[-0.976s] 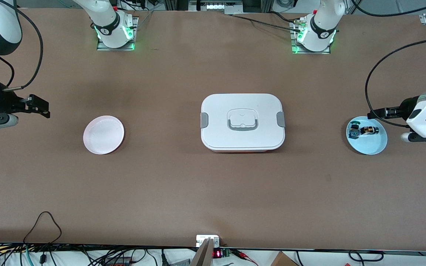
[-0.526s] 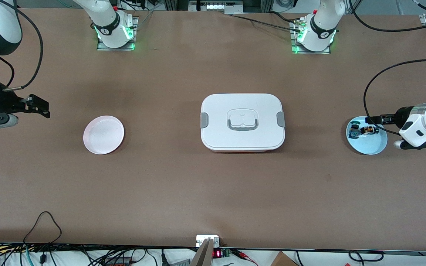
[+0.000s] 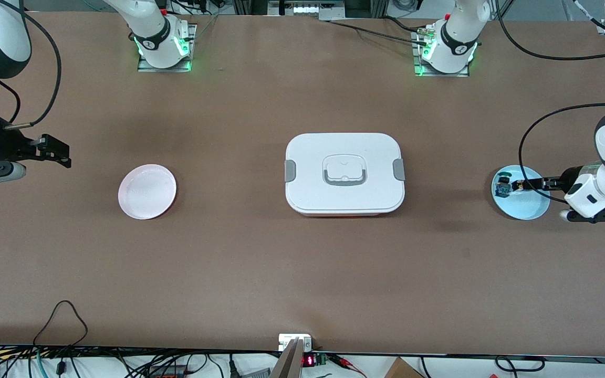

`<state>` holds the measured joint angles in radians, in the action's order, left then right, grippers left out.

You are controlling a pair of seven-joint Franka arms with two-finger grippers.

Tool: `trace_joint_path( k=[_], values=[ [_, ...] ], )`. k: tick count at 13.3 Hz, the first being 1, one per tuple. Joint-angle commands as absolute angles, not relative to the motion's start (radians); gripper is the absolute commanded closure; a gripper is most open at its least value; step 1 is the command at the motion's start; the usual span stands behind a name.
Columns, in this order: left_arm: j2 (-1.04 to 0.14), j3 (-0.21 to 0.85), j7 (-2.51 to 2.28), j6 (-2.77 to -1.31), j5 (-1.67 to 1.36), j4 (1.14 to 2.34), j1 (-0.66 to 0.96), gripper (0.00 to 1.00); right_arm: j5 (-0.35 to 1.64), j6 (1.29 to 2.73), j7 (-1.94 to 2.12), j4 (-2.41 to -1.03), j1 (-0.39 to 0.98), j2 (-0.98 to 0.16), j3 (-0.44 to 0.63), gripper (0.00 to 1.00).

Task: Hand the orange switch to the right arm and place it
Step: 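Lower the left gripper onto the orange switch and close it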

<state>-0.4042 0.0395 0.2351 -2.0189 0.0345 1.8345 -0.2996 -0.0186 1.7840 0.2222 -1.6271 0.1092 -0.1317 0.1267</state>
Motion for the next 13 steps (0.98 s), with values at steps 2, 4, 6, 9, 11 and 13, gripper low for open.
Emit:
trace_joint_path(
  k=[2, 4, 6, 9, 11, 13],
  values=[
    [-0.388, 0.048, 0.311, -2.201, 0.054, 1.957, -0.334, 0.0, -0.023, 1.781, 0.224, -1.612, 0.106, -0.137, 0.123, 0.0],
    [-0.397, 0.048, 0.339, -2.259, 0.054, 1.98, -0.348, 0.0, -0.021, 1.781, 0.224, -1.612, 0.107, -0.137, 0.123, 0.0],
    [-0.405, 0.048, 0.342, -2.325, 0.054, 2.009, -0.362, 0.0, -0.021, 1.781, 0.224, -1.612, 0.107, -0.137, 0.123, 0.0],
    [-0.431, 0.048, 0.386, -2.416, 0.052, 2.032, -0.371, 0.0, -0.02, 1.779, 0.224, -1.612, 0.107, -0.137, 0.123, 0.0],
    [-0.446, 0.049, 0.394, -2.465, 0.052, 2.048, -0.38, 0.0, -0.02, 1.779, 0.224, -1.612, 0.107, -0.137, 0.123, 0.0],
    [-0.453, 0.049, 0.417, -2.517, 0.052, 2.077, -0.383, 0.0, -0.02, 1.779, 0.222, -1.612, 0.107, -0.137, 0.123, 0.0]
  ],
)
